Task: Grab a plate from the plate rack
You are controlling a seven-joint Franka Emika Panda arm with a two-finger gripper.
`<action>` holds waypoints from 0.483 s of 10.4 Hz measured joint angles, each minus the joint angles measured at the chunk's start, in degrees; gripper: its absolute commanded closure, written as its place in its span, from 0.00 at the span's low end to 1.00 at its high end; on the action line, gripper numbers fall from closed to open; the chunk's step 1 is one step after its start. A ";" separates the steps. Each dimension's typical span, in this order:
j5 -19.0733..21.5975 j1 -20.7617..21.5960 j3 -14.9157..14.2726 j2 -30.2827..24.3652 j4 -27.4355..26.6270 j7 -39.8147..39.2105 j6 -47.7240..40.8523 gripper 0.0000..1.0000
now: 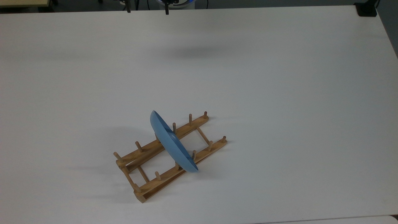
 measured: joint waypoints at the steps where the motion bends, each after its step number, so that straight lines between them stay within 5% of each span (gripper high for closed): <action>1: 0.00 0.00 0.00 0.00 0.00 0.00 0.00 0.00; 5: -0.55 0.00 0.00 0.00 -0.06 -0.23 0.00 0.00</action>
